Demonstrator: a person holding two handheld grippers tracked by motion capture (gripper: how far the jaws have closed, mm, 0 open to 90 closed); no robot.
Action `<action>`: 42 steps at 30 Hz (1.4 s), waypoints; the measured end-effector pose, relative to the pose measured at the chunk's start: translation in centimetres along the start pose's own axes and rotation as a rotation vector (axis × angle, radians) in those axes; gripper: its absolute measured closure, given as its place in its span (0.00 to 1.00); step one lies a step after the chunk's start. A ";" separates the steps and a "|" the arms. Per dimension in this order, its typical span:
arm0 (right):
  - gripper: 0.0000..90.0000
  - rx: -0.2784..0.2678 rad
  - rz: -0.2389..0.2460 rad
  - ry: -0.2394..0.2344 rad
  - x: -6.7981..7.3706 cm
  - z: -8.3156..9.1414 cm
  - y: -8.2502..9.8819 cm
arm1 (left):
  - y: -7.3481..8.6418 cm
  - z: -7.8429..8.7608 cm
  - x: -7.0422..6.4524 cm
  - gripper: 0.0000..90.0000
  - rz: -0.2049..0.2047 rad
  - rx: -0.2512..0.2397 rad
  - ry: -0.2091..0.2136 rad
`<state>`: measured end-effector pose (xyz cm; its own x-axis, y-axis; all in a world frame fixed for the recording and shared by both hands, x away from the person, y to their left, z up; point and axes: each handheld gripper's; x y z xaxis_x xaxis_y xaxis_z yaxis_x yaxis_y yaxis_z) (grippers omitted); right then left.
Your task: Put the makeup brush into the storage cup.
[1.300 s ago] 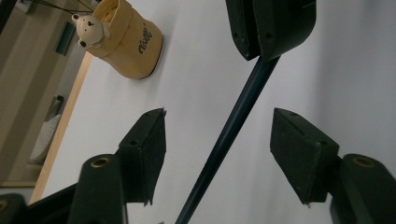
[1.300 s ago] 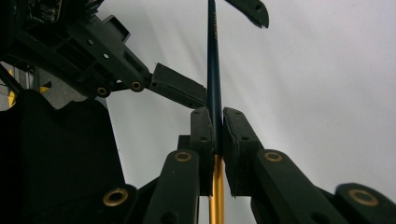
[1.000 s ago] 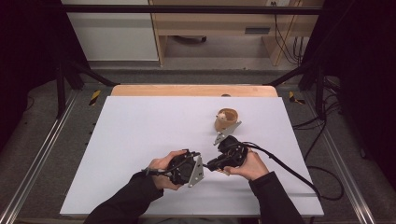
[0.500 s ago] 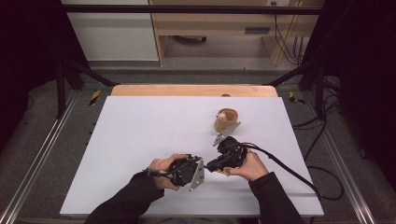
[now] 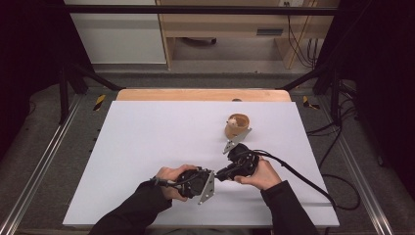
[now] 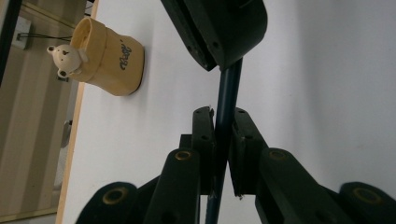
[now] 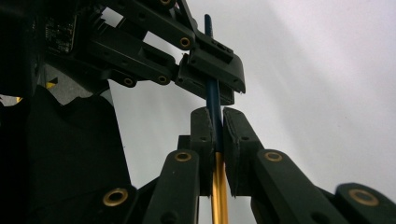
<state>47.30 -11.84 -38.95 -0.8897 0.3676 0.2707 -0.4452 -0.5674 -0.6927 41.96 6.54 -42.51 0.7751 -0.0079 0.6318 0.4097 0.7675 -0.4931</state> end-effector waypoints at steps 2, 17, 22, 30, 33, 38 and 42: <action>0.92 0.006 0.013 -0.003 -0.1 0.0 0.0 | 0.0 -0.1 -0.1 0.92 -0.009 0.003 0.006; 0.84 -0.048 0.014 0.041 0.1 1.0 -0.1 | 0.1 0.2 0.2 0.93 0.013 0.021 0.027; 0.74 -0.133 0.033 0.123 0.1 2.6 -0.3 | 0.4 0.4 0.4 0.93 0.046 0.026 0.027; 0.49 -0.335 0.039 0.276 -0.2 4.6 0.0 | 1.0 0.8 0.5 0.93 0.095 0.030 0.020; 0.37 -0.387 0.017 0.319 -0.5 5.0 0.2 | 1.3 1.1 0.7 0.93 0.137 0.021 0.019; 0.29 -0.453 -0.002 0.385 -0.8 5.7 0.7 | 1.7 1.5 0.7 0.93 0.188 0.016 0.015; 0.25 -0.524 -0.013 0.408 -1.0 6.5 1.3 | 2.3 1.8 0.7 0.93 0.240 0.015 0.006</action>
Point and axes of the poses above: each handheld gripper's, and its own axes: z roughly backward along the jaws, y roughly out of its underside, x roughly to its left, and after that the axes turned 10 degrees about -x, right-handed
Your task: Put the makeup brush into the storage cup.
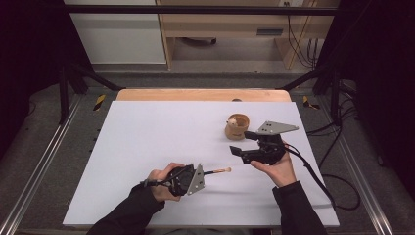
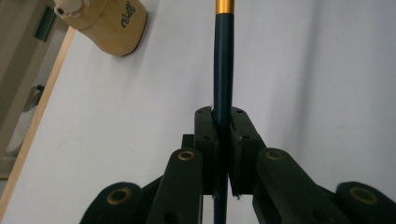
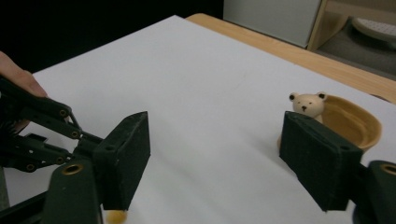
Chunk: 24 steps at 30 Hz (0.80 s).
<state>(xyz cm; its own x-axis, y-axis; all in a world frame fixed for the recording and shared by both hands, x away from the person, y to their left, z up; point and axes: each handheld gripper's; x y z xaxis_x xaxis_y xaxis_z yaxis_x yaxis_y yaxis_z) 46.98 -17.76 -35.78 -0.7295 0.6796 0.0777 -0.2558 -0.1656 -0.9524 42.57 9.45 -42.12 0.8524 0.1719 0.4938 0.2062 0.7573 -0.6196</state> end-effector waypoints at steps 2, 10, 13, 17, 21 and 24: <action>0.23 -0.018 -0.003 0.014 -0.3 0.4 0.2 | 0.3 0.1 0.1 0.93 0.036 -0.006 -0.005; 0.15 -0.055 -0.035 0.061 -1.1 1.0 1.1 | 1.0 0.5 0.7 0.93 0.170 -0.032 -0.034; 0.12 -0.062 -0.058 0.075 -1.1 1.1 1.4 | 1.3 0.6 1.0 0.93 0.226 -0.041 -0.048; 0.10 -0.078 -0.075 0.083 -1.2 1.4 1.8 | 1.8 0.9 1.5 0.93 0.316 -0.066 -0.065; 0.08 -0.089 -0.091 0.091 -1.2 1.5 2.1 | 2.2 1.2 1.8 0.93 0.379 -0.078 -0.088; 0.08 -0.090 -0.103 0.095 -1.1 1.3 2.3 | 2.5 1.3 1.9 0.93 0.426 -0.076 -0.114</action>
Point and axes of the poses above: each handheld gripper's, and its own axes: z roughly backward along the jaws, y roughly out of its underside, x roughly to its left, and after that the axes turned 10 degrees about -x, right-handed
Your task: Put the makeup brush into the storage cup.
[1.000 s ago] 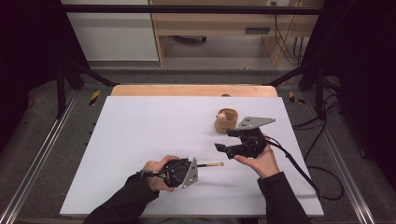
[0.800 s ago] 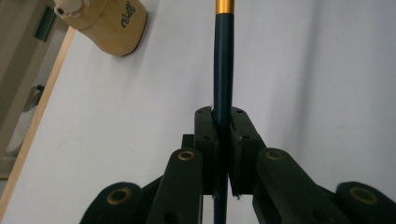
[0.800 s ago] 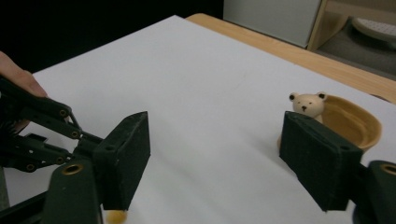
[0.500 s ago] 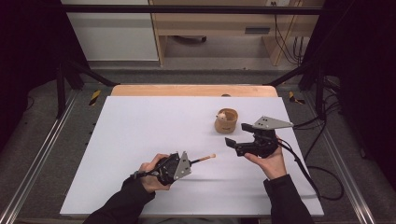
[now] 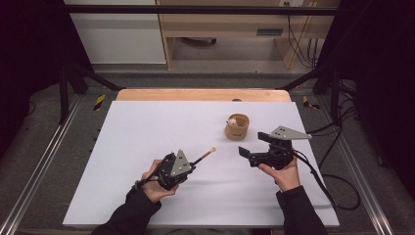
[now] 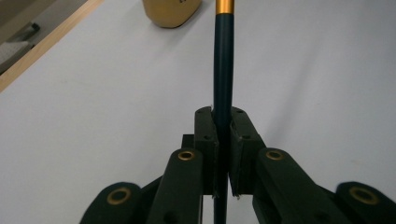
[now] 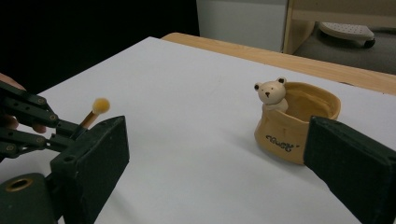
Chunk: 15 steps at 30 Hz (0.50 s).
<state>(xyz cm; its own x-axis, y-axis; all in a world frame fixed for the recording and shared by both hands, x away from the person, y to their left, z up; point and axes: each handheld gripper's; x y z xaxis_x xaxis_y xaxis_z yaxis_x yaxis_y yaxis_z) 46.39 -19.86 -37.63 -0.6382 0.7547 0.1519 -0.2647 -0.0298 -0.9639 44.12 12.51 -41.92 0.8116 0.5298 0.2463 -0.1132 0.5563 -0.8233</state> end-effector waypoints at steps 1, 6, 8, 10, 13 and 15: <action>0.07 0.001 -0.008 0.001 0.0 -0.1 0.1 | 0.0 0.1 0.1 0.93 0.006 0.002 -0.003; 0.06 0.000 -0.018 -0.001 0.1 -0.2 0.3 | 0.3 0.1 0.5 0.93 0.087 -0.023 -0.034; 0.06 -0.004 -0.023 -0.005 0.1 -0.3 0.5 | 0.3 0.2 0.7 0.93 0.116 -0.032 -0.044; 0.06 -0.009 -0.033 -0.007 0.2 -0.4 0.5 | 0.3 0.4 0.9 0.93 0.153 -0.046 -0.048; 0.07 -0.010 -0.051 -0.008 0.4 -0.6 0.6 | 0.5 0.6 1.2 0.93 0.191 -0.057 -0.065; 0.07 -0.003 -0.054 0.004 0.5 -0.7 0.8 | 0.5 0.7 1.4 0.93 0.213 -0.063 -0.073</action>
Point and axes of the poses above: each handheld gripper's, and its own axes: z roughly backward along the jaws, y roughly out of its underside, x roughly to its left, and after that the axes turned 10 degrees about -x, right-handed
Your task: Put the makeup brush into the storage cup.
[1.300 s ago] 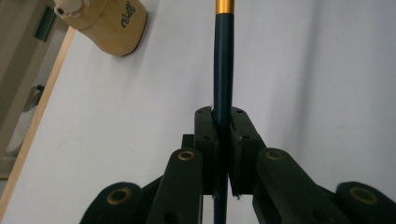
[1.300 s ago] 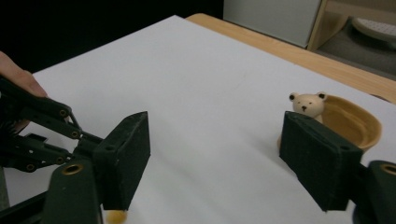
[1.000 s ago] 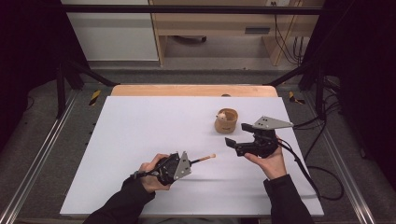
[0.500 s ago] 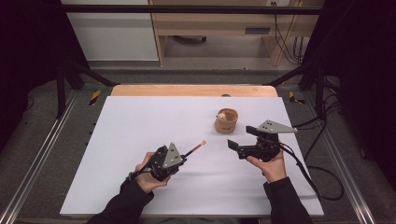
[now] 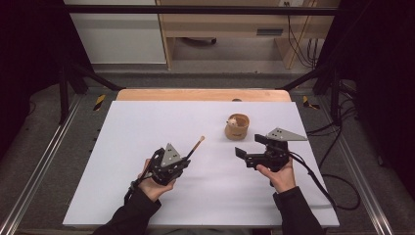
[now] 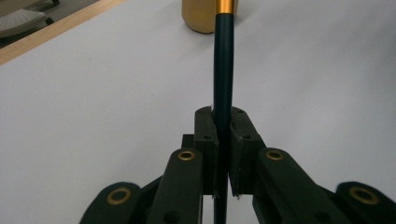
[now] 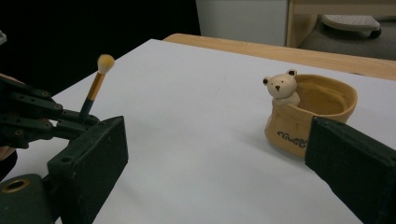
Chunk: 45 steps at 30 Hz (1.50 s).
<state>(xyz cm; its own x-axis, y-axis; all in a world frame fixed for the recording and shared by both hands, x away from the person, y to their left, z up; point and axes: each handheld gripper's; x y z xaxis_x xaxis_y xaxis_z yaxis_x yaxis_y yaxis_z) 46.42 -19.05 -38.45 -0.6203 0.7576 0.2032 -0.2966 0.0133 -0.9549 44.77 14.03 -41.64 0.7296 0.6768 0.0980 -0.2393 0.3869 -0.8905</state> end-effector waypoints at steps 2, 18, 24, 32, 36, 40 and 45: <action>0.08 0.001 -0.010 -0.003 0.0 -0.1 0.1 | -0.1 0.1 0.2 0.93 0.021 -0.007 -0.003; 0.11 -0.002 -0.063 -0.064 1.0 -1.2 0.0 | -0.5 0.4 0.9 0.93 0.132 -0.047 -0.046; 0.12 -0.006 -0.070 -0.085 1.6 -1.9 -0.3 | -1.0 0.4 1.1 0.93 0.175 -0.073 -0.060; 0.16 -0.045 -0.097 -0.119 2.5 -2.6 -1.5 | -1.9 0.2 1.2 0.93 0.205 -0.105 -0.073; 0.17 -0.052 -0.091 -0.139 3.4 -2.9 -2.2 | -2.5 0.0 0.9 0.93 0.216 -0.118 -0.080; 0.20 -0.065 -0.101 -0.152 3.7 -3.0 -2.6 | -3.0 -0.2 0.6 0.93 0.216 -0.123 -0.080; 0.23 -0.073 -0.128 -0.148 3.5 -3.2 -2.7 | -3.5 -0.6 0.0 0.93 0.224 -0.136 -0.085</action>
<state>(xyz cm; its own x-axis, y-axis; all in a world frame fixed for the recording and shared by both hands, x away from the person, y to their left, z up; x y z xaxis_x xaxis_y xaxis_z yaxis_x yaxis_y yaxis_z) 47.35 -14.32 -35.82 -0.6825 0.6423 0.3487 -0.3299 0.1549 -0.9312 45.97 12.36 -38.81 0.6104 0.7884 -0.0765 -0.2965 0.1379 -0.9450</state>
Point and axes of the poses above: each handheld gripper's, and its own axes: z roughly backward along the jaws, y roughly out of its underside, x roughly to its left, and after that the axes turned 10 degrees about -x, right-handed
